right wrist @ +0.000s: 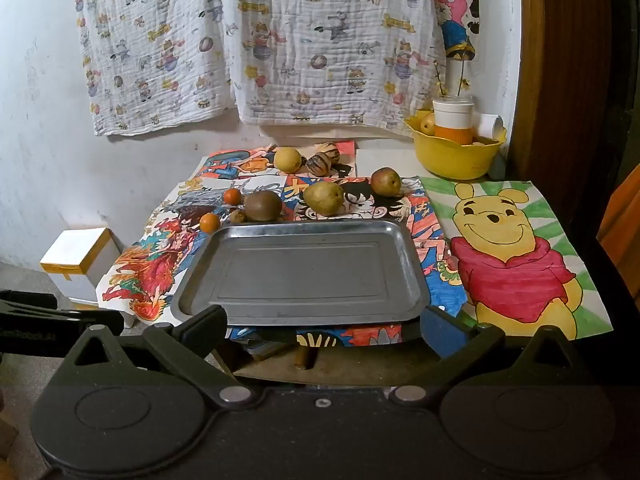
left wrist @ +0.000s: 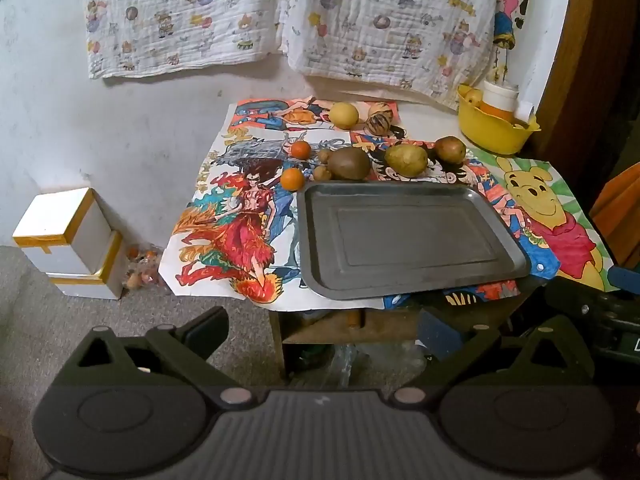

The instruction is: Organize fruits

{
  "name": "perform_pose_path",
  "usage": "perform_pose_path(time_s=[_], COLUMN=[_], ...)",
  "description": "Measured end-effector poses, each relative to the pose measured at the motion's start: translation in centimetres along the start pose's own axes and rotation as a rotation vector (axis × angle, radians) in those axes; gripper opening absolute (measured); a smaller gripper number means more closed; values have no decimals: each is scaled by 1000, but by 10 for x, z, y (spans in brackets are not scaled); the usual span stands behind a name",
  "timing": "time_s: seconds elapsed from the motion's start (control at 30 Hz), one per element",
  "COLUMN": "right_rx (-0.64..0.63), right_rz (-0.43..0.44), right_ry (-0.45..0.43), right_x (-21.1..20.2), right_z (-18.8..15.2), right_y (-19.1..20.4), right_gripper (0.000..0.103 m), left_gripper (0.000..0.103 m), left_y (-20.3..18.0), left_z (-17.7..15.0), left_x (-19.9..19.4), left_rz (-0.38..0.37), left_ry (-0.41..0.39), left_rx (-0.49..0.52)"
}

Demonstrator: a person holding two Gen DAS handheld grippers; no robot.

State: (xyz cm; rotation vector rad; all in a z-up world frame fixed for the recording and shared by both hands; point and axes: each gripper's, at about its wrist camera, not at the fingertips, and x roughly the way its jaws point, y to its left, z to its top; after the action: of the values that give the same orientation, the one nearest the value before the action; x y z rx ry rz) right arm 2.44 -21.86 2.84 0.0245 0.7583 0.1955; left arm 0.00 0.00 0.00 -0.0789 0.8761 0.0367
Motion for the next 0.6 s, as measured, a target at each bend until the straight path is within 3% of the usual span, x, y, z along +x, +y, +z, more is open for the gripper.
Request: perform_pose_path(time_s=[0.6], right_rx=[0], right_rz=[-1], right_ry=[4], right_x=[0], right_z=[0], right_y=[0], right_gripper=[103], left_gripper=[102], left_y=[2], left_z=[4], left_x=[0], left_rz=[2], left_ry=[4], left_rx=[-1])
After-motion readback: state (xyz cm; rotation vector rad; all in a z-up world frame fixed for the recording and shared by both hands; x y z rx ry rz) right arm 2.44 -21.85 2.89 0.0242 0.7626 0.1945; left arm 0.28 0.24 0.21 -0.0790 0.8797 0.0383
